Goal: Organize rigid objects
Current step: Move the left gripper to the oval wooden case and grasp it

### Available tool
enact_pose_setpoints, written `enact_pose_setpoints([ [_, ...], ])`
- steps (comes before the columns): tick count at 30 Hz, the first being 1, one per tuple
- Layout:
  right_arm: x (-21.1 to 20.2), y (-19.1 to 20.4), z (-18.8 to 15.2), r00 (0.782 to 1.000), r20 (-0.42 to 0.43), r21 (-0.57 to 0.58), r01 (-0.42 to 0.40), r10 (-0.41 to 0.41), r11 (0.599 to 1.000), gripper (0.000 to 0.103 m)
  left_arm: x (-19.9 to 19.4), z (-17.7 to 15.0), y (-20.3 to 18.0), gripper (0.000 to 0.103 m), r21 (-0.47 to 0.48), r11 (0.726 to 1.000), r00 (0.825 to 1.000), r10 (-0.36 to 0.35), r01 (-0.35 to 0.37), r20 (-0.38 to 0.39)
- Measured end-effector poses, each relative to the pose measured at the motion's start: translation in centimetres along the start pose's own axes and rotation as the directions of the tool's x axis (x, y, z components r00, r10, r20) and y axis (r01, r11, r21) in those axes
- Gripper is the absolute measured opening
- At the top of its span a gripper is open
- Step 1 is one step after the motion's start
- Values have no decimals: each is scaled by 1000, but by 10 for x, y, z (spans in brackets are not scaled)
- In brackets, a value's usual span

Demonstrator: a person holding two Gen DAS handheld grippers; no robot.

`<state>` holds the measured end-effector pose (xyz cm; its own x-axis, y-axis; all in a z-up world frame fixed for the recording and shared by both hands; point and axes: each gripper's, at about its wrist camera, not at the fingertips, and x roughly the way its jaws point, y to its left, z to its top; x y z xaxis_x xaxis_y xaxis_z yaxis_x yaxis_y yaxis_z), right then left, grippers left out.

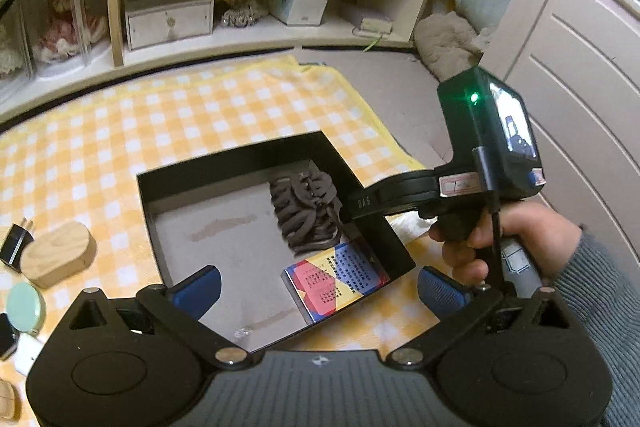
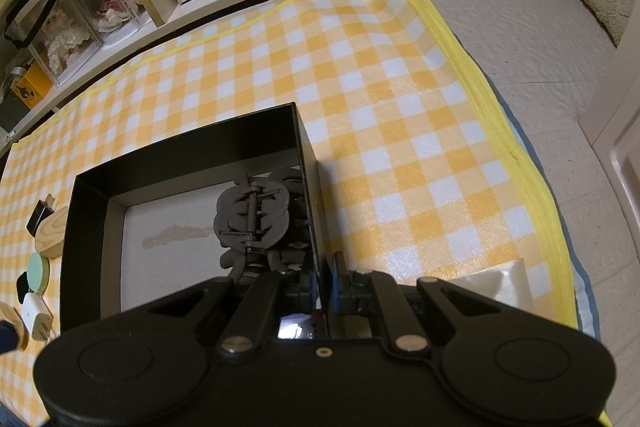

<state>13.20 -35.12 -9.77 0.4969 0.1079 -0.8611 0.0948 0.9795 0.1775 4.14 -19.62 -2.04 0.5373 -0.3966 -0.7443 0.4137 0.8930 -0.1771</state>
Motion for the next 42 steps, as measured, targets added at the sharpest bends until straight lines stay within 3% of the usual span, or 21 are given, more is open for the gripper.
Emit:
enact_pose_setpoints([
  [7,0,0,0,1000,0,0,1,-1,1000,8,-27,8,23,103,-29,999,996,36,-33,87],
  [11,0,0,0,1000,0,-2,2,-2,1000,8,-38,13,42,103,-22,991,975,134,-132,174],
  [16,0,0,-1,1000,0,-2,4,-4,1000,7,-40,21,78,103,-82,973,954,226,-213,198],
  [20,0,0,-1,1000,-1,-3,4,-4,1000,7,-30,26,112,103,-167,943,934,314,-286,170],
  [25,0,-1,-1,1000,-1,-3,5,-5,1000,7,-10,24,158,103,-321,874,910,407,-364,78],
  [30,0,0,-1,1000,-1,-4,5,-5,1000,7,16,15,192,103,-444,817,916,401,-368,-22],
  [35,1,-2,-2,1000,-3,-8,9,-9,1000,7,42,10,207,103,-452,805,917,390,-384,-84],
  [39,1,-2,-2,1000,-3,-10,10,-10,1000,7,53,7,212,103,-431,796,901,418,-425,-116],
  [42,1,-1,-1,1000,-4,-11,11,-11,1000,7,60,8,218,102,-437,790,899,422,-430,-120],
])
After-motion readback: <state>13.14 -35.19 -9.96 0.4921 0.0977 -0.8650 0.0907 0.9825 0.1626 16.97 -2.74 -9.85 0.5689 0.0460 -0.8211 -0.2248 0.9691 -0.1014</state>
